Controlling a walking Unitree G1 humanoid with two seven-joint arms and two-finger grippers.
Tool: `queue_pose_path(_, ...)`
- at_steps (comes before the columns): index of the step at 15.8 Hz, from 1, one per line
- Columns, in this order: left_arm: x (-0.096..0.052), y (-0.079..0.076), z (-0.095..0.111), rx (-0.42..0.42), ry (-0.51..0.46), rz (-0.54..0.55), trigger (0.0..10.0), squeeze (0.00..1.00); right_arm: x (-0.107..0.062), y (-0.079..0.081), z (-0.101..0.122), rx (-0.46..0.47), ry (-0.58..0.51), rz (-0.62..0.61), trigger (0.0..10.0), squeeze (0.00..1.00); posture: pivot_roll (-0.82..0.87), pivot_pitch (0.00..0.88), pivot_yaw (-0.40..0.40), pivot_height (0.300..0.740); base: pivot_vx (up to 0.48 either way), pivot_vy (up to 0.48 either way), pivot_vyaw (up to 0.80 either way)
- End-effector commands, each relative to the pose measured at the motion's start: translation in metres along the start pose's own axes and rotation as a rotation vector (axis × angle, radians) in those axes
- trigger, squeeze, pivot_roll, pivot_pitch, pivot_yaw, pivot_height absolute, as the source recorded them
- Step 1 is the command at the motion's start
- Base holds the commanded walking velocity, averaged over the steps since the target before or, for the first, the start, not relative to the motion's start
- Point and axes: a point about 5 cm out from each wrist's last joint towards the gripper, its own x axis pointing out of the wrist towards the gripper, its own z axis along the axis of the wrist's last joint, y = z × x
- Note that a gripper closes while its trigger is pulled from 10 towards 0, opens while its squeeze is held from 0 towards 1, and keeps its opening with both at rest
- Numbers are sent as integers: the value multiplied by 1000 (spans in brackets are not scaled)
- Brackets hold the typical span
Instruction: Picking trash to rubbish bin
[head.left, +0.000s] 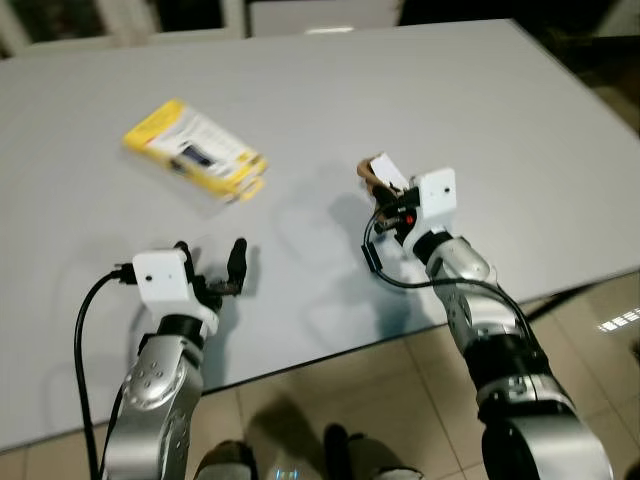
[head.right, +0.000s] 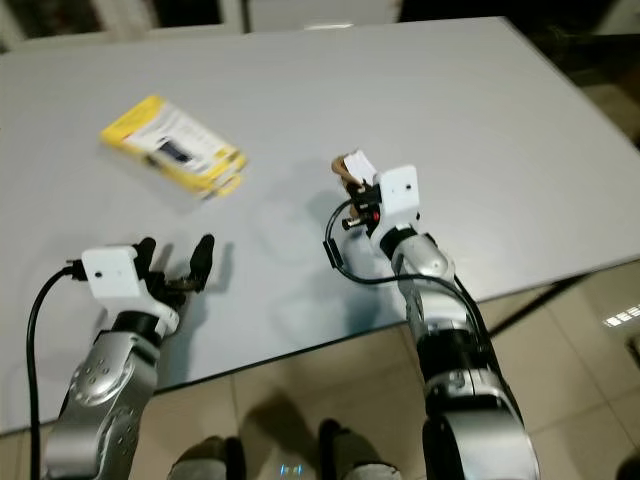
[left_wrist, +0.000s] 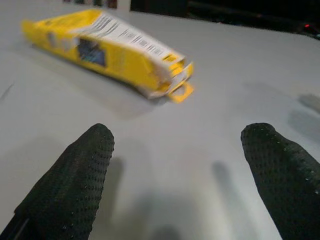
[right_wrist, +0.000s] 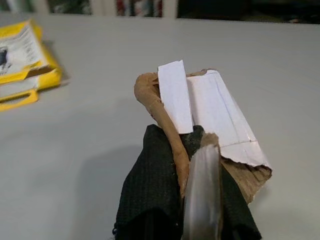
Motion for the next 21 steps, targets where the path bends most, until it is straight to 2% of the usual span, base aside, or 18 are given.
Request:
queue_pose_path(1, 0, 4, -3, 5, 2, 31, 10000, 0, -2, 3, 2, 10, -5, -2, 10000, 0, -18, 97, -54, 740, 0, 0, -494)
queue_pose_path(6, 10, 13, 11, 7, -82, 102, 10000, 0, -7, 18, 4, 24, -11, 36, 10000, 0, -19, 82, -57, 740, 0, 0, 0)
queue_pose_path(10, 12, 17, 24, 4, -136, 110, 10000, 0, -11, 26, 13, 29, -52, 53, 10000, 0, -17, 79, -61, 740, 134, 0, 0)
queue_pose_path(21, 11, 19, 20, 10, -115, 109, 10000, 0, -16, 35, 10, 34, -25, 69, 10000, 0, -12, 93, -55, 740, 349, 0, 0)
